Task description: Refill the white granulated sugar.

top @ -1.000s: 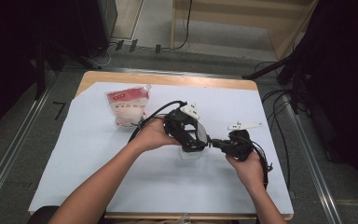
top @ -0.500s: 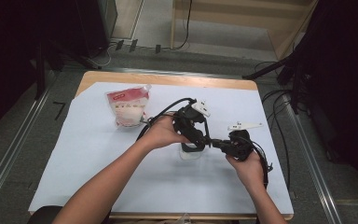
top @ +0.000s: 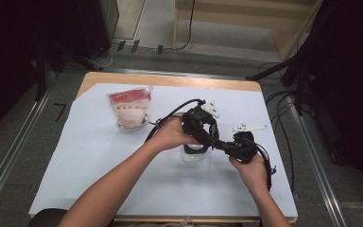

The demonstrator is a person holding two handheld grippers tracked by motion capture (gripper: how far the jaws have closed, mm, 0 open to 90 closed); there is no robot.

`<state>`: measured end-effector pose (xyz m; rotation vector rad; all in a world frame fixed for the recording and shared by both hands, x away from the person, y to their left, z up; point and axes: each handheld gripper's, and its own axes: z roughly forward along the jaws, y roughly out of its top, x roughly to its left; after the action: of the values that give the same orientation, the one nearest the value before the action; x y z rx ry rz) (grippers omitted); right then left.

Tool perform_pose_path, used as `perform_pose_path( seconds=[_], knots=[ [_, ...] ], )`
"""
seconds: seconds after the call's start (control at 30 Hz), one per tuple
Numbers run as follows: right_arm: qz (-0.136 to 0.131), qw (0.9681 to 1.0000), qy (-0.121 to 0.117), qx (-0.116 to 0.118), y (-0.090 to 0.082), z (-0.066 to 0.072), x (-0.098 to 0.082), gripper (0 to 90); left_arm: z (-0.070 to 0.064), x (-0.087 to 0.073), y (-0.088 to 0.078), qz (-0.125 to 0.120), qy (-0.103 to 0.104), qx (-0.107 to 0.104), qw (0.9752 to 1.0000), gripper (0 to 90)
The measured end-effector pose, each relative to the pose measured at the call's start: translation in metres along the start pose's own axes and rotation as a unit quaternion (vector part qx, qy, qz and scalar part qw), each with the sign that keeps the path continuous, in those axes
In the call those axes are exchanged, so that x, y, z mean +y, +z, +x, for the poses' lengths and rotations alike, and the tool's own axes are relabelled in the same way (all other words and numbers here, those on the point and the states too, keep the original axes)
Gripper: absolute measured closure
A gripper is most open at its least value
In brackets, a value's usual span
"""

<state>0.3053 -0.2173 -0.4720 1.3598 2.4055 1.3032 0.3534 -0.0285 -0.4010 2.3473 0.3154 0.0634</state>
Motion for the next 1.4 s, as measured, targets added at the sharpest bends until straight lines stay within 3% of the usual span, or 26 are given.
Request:
perform_pose_path(
  seconds=[0.37,0.7,0.9,1.3,1.4],
  knots=[
    [-0.003,1.0000,0.002,0.003,0.000,-0.001,0.000,90.0,0.000,0.002,0.006,-0.009,0.001,-0.003,1.0000,17.0],
    [-0.002,0.9999,0.007,0.011,0.000,-0.003,0.000,88.1,-0.002,-0.001,0.002,-0.011,0.004,0.003,0.9999,16.6],
    [-0.002,1.0000,0.002,0.007,-0.003,-0.002,0.000,85.1,-0.004,-0.003,-0.005,-0.010,-0.004,-0.002,0.9999,12.6],
    [-0.013,0.9998,0.007,0.010,-0.017,0.002,-0.007,77.9,-0.007,-0.010,-0.029,-0.014,-0.004,-0.018,0.9997,15.3],
    [-0.009,0.9998,0.007,0.015,-0.020,0.005,-0.009,75.8,-0.006,-0.015,-0.033,-0.020,-0.017,-0.023,0.9994,16.4]
  ],
)
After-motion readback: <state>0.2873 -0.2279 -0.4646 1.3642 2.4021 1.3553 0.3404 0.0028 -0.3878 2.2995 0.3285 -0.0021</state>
